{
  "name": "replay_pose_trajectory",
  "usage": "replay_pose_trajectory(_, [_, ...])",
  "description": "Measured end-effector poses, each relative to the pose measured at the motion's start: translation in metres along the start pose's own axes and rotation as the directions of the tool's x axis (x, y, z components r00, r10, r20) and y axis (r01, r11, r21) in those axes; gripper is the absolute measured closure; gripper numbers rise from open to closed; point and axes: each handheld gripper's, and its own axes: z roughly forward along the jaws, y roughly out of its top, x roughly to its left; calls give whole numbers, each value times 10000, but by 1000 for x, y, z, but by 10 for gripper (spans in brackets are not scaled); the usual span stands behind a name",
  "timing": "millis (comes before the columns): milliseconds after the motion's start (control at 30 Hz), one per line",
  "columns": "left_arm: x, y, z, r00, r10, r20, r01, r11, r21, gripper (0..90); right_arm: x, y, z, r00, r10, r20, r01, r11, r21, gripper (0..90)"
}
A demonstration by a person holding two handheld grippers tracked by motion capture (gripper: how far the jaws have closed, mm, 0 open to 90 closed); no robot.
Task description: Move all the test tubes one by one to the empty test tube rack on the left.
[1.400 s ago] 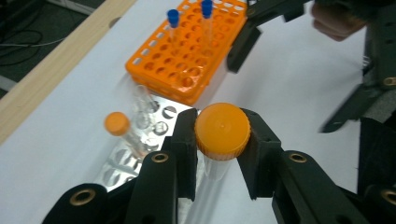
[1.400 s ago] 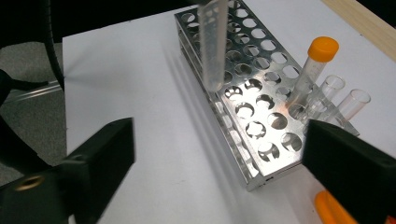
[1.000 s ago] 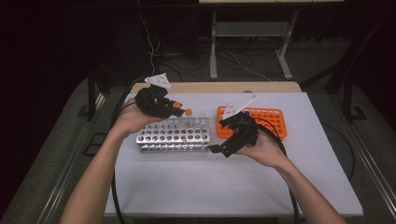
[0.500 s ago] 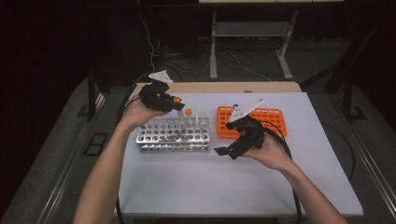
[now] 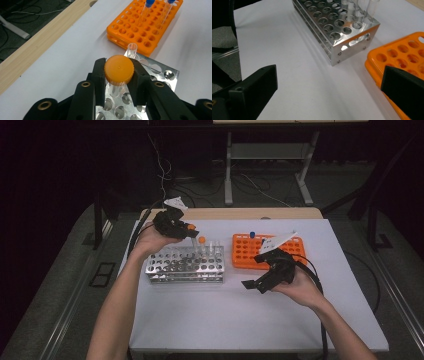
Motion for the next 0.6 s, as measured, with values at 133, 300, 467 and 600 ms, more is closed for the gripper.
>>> replay_pose_trajectory(133, [1, -1, 3, 9999, 118, 76, -119, 9999, 91, 686, -3, -7, -4, 9998, 184, 46, -184, 9998, -58, 3])
replay_pose_trajectory(300, [1, -3, 7, 9997, 173, 144, -177, 9995, 254, 684, -5, -12, -6, 9996, 276, 63, -276, 9995, -119, 3])
replay_pose_trajectory(467, [1, -5, 14, 9995, 185, 247, -195, 9990, 401, 683, -8, -17, -7, 9992, 381, 88, -379, 9991, -187, 3])
replay_pose_trajectory(600, [2, -7, 16, 9992, 170, 354, -187, 9986, 485, 680, -9, -19, -7, 9988, 489, 88, -487, 9986, -208, 3])
